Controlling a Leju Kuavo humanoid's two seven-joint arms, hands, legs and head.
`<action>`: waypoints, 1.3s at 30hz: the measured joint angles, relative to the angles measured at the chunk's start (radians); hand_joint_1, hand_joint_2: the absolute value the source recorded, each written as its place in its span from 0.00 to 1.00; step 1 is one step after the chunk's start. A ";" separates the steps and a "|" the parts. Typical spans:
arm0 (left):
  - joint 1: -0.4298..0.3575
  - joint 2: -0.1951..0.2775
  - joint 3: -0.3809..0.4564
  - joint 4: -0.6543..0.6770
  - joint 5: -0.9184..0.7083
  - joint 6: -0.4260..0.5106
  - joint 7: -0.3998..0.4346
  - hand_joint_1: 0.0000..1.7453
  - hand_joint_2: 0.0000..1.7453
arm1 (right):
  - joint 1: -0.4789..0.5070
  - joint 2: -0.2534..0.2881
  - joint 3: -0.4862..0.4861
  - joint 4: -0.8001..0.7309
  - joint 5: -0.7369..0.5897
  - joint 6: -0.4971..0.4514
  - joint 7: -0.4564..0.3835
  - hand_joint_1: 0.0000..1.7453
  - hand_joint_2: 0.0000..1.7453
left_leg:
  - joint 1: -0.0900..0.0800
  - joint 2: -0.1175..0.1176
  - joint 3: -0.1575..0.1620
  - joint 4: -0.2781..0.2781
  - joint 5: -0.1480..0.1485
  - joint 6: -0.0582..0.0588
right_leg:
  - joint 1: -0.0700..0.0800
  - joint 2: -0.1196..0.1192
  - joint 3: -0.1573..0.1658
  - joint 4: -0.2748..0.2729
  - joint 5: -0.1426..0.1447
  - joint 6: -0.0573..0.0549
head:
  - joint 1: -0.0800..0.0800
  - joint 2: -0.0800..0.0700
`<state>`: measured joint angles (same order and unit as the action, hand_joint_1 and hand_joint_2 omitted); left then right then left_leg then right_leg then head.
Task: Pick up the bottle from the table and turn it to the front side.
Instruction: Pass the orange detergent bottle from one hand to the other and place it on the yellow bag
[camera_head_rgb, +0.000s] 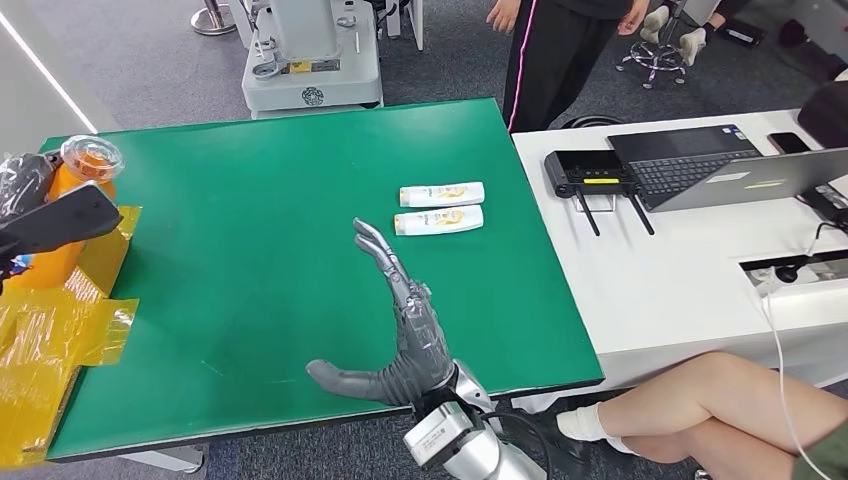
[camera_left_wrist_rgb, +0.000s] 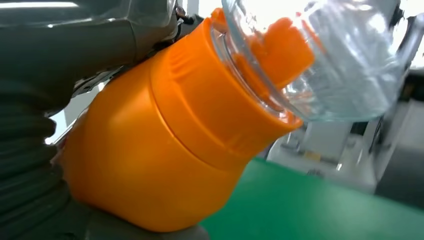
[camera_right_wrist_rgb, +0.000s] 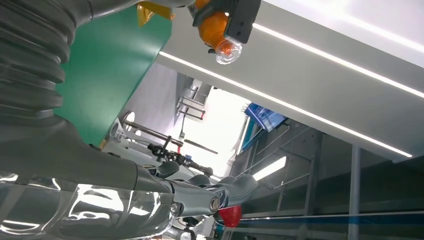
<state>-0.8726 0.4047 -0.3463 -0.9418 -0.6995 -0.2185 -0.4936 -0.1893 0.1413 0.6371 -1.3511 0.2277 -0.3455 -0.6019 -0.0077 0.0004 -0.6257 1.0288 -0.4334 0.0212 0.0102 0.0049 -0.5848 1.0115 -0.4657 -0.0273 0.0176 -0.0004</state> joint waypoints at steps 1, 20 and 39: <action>-0.018 0.011 -0.019 0.010 -0.006 -0.026 -0.003 1.00 1.00 | 0.000 0.000 0.000 -0.001 0.000 0.000 0.001 0.00 1.00 | 0.000 0.000 0.000 0.000 0.000 0.000 | 0.000 0.000 0.000 0.000 0.000 0.000 | 0.000 0.000; -0.078 0.168 -0.379 0.127 -0.046 0.008 -0.004 1.00 1.00 | 0.040 -0.016 0.002 -0.040 -0.001 0.020 0.011 0.00 1.00 | 0.000 0.001 0.000 -0.001 0.000 0.000 | 0.000 0.001 0.000 0.000 0.000 0.000 | 0.000 0.000; 0.158 0.068 -0.398 0.438 -0.154 0.438 -0.019 1.00 1.00 | 0.034 -0.016 0.007 -0.052 -0.003 0.065 0.018 0.00 1.00 | 0.000 0.000 0.000 -0.001 0.000 0.000 | 0.000 0.001 0.000 0.000 0.000 0.000 | 0.000 0.000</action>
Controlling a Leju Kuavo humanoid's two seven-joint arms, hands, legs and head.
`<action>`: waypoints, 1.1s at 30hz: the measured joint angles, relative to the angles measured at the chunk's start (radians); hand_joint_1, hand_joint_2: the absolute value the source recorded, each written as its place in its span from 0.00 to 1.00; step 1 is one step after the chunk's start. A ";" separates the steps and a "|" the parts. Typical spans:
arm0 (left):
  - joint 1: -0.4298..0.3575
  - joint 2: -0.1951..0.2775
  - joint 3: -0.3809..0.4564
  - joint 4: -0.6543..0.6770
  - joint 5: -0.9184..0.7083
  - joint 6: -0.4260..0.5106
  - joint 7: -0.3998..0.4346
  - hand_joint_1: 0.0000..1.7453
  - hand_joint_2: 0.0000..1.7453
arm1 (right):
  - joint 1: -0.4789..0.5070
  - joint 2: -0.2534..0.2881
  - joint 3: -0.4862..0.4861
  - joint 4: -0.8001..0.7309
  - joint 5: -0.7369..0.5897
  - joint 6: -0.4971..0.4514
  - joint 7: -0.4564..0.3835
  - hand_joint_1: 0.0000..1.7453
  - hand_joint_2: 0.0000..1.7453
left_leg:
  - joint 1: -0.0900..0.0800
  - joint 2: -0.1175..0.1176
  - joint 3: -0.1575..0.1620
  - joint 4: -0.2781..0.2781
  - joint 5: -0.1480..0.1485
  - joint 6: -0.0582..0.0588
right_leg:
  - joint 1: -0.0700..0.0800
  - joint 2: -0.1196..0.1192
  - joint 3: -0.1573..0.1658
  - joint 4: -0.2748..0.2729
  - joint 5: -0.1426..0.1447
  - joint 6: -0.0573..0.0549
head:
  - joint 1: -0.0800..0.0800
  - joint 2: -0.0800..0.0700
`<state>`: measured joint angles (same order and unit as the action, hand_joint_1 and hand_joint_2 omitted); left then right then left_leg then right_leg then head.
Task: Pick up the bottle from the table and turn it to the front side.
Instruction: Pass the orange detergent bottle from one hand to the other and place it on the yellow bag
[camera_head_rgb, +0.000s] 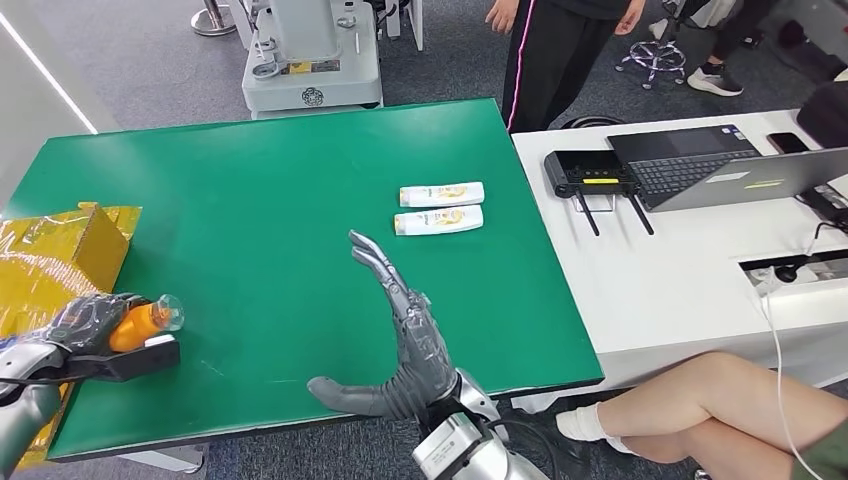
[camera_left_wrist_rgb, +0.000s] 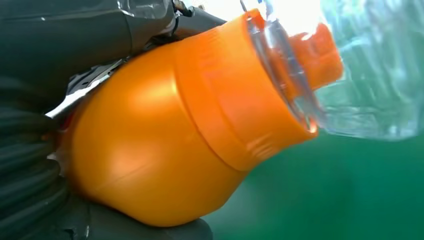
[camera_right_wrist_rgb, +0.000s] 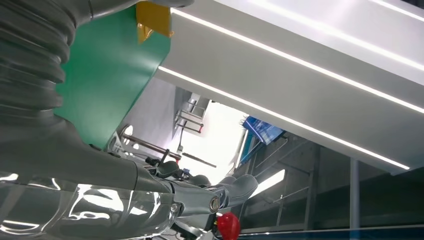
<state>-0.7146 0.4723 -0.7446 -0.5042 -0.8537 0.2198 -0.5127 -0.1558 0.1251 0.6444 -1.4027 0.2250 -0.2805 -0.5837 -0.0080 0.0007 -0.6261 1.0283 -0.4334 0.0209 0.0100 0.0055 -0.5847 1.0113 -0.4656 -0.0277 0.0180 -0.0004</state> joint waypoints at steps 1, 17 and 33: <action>0.001 -0.005 0.000 0.009 -0.004 0.001 0.002 1.00 1.00 | -0.002 0.000 0.002 0.000 -0.001 0.005 0.001 0.00 1.00 | 0.000 0.000 0.000 0.000 0.000 0.000 | 0.000 0.000 0.000 0.000 0.000 0.000 | 0.000 0.000; -0.025 -0.066 0.016 0.075 -0.097 0.028 0.048 0.00 1.00 | -0.030 0.000 0.011 0.009 -0.004 0.018 0.008 0.00 1.00 | 0.000 -0.006 0.003 0.000 0.003 -0.003 | 0.000 -0.007 0.003 0.001 0.000 -0.001 | 0.000 0.000; -0.060 -0.094 0.042 0.111 -0.091 -0.082 0.032 0.00 1.00 | -0.027 0.000 0.011 0.008 -0.005 0.003 0.011 0.00 1.00 | 0.000 -0.007 0.003 0.000 0.004 -0.003 | 0.000 -0.007 0.004 0.002 0.001 -0.001 | 0.000 0.000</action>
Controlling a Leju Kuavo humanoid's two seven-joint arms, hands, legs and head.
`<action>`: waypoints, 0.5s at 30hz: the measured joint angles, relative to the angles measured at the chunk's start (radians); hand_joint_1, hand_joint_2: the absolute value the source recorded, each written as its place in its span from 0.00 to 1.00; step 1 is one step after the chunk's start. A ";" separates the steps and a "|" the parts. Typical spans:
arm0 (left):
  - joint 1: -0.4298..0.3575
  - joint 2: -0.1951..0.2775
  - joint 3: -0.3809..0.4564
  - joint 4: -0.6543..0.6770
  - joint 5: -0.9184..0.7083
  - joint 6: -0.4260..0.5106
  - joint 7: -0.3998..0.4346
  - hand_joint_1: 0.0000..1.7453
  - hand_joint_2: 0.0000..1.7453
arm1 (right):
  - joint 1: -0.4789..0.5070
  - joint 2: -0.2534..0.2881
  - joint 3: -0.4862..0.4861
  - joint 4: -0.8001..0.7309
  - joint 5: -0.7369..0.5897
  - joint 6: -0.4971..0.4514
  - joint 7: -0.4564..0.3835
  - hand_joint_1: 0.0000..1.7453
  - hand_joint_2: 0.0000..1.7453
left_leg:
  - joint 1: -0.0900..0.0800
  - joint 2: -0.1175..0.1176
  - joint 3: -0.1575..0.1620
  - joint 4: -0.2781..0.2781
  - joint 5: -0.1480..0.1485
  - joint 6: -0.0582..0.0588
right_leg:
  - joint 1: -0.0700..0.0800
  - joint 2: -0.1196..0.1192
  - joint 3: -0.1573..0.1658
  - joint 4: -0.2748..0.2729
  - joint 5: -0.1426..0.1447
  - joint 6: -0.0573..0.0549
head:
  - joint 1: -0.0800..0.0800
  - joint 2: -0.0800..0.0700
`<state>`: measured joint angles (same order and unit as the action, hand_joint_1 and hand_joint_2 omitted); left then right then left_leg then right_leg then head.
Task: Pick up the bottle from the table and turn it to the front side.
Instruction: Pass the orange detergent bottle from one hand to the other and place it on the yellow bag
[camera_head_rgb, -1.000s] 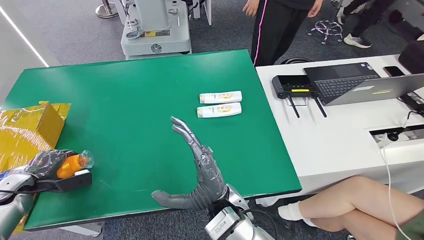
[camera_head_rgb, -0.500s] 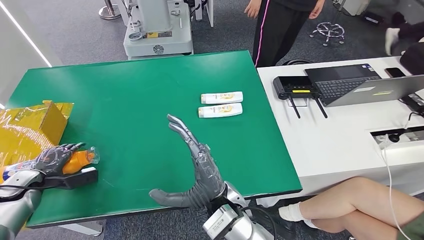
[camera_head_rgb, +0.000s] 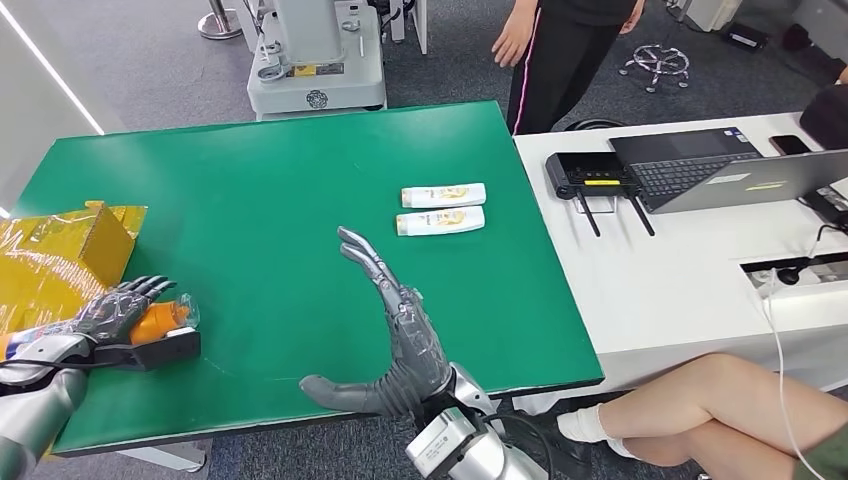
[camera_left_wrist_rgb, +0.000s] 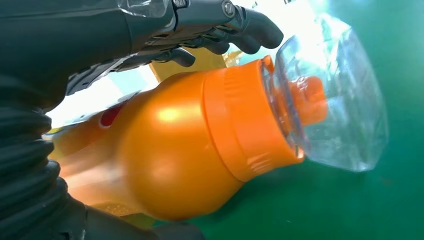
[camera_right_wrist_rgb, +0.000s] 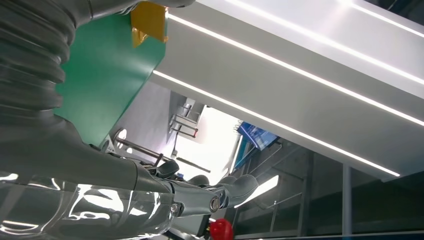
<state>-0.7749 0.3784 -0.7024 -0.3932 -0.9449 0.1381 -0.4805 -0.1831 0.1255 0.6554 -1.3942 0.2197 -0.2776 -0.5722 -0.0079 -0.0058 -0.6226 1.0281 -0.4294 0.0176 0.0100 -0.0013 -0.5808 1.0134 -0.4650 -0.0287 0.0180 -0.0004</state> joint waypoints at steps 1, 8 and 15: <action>-0.002 0.000 0.006 0.000 0.006 -0.021 -0.008 0.00 1.00 | 0.001 0.000 0.000 0.000 0.000 0.000 0.000 0.00 1.00 | 0.000 0.000 0.000 0.000 0.000 0.000 | 0.000 0.000 0.000 0.000 0.000 0.000 | 0.000 0.000; -0.038 0.037 0.042 0.000 0.068 -0.311 -0.068 0.00 1.00 | 0.004 0.000 -0.004 0.001 -0.009 0.001 0.001 0.00 1.00 | 0.000 0.002 0.000 0.000 0.000 0.000 | 0.000 0.003 -0.001 0.001 0.000 0.000 | 0.000 0.000; -0.035 0.166 0.046 -0.078 0.206 -0.612 -0.107 0.00 1.00 | 0.002 0.000 -0.007 0.009 -0.027 0.009 -0.008 0.00 1.00 | 0.001 0.008 0.000 0.000 -0.001 -0.002 | 0.001 0.009 -0.004 0.001 0.000 -0.002 | 0.000 0.000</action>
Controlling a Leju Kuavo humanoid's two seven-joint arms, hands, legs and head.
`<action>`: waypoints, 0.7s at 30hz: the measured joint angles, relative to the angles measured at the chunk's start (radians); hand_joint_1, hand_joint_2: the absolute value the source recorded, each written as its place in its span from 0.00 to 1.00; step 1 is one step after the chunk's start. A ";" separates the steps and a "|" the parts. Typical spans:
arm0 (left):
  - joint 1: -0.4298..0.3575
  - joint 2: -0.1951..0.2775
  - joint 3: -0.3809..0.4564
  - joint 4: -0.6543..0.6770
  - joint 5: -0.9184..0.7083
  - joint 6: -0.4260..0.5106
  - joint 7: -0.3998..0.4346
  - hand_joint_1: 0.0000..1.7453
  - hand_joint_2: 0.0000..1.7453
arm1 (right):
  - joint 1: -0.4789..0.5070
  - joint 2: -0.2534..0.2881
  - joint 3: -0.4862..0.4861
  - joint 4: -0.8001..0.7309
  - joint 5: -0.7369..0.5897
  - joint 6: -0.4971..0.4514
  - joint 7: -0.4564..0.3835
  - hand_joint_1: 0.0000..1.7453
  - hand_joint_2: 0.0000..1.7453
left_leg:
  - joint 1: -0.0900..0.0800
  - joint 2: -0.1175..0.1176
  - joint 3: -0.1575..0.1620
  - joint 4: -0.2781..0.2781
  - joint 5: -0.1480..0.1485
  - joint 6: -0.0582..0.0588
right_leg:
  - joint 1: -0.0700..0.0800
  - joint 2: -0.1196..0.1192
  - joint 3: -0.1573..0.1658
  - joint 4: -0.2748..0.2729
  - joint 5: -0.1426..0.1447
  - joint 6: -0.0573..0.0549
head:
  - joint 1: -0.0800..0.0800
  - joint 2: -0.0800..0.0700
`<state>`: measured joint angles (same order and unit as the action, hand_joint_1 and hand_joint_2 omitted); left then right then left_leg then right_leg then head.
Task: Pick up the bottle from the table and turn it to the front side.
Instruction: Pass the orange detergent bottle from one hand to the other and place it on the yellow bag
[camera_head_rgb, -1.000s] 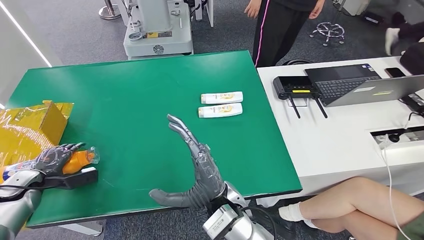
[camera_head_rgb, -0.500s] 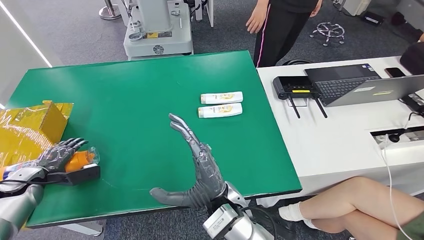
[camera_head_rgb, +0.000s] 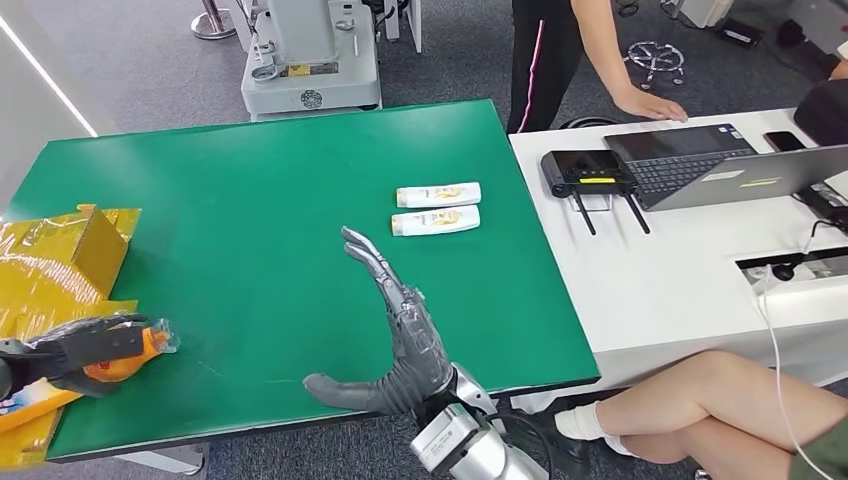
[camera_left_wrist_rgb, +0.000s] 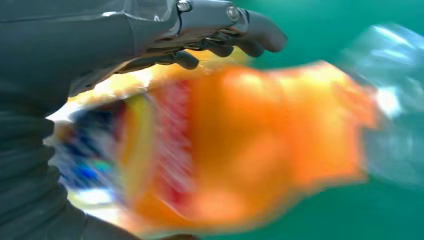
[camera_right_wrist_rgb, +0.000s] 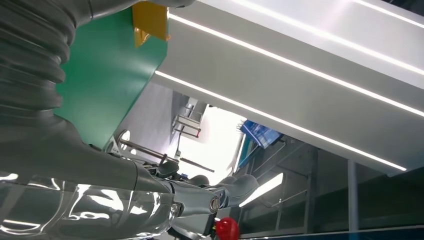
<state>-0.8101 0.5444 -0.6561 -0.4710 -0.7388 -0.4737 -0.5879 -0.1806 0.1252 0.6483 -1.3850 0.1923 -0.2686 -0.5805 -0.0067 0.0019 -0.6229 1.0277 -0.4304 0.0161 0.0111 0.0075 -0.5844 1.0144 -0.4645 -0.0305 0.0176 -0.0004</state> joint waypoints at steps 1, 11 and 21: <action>0.006 0.021 0.000 -0.026 0.025 -0.018 0.001 0.00 1.00 | 0.000 0.000 0.000 0.001 -0.003 0.002 -0.001 0.00 1.00 | 0.000 0.000 0.000 0.000 0.000 0.000 | 0.000 0.000 0.000 0.000 0.000 0.000 | 0.000 0.000; 0.018 0.160 -0.010 -0.256 0.195 -0.161 0.070 0.00 1.00 | -0.012 0.000 -0.001 0.007 -0.008 0.012 -0.008 0.00 1.00 | 0.001 -0.001 -0.001 0.000 0.000 0.000 | 0.001 -0.001 -0.001 0.000 0.000 -0.002 | 0.000 0.000; 0.023 0.294 -0.036 -0.478 0.451 -0.144 0.138 0.00 1.00 | -0.026 0.000 0.001 0.007 -0.022 0.014 -0.008 0.00 1.00 | 0.001 -0.001 -0.001 0.000 0.000 0.000 | 0.001 -0.002 -0.001 0.000 0.000 -0.003 | 0.000 0.000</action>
<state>-0.7866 0.8381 -0.6917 -0.9490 -0.2881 -0.6174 -0.4494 -0.2067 0.1255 0.6489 -1.3777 0.1703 -0.2544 -0.5886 -0.0060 0.0010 -0.6243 1.0277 -0.4303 0.0159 0.0120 0.0059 -0.5853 1.0142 -0.4644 -0.0331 0.0180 -0.0004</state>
